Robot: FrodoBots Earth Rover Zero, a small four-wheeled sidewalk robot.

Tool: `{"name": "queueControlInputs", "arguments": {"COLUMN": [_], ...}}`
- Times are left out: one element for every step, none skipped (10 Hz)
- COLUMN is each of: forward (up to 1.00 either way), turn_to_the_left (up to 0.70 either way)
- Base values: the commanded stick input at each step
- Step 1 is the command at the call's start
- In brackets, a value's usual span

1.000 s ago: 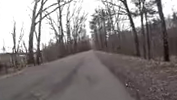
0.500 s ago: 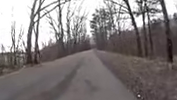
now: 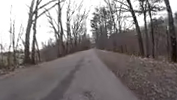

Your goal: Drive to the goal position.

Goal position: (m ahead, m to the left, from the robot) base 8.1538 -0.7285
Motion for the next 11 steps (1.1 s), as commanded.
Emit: {"name": "queueControlInputs", "arguments": {"forward": [0.85,0.85,0.85,0.85,0.85,0.85,0.85,0.85,0.85,0.85,0.85], "turn_to_the_left": [0.00,0.00,0.00,0.00,0.00,0.00,0.00,0.00,0.00,0.00,0.00]}}
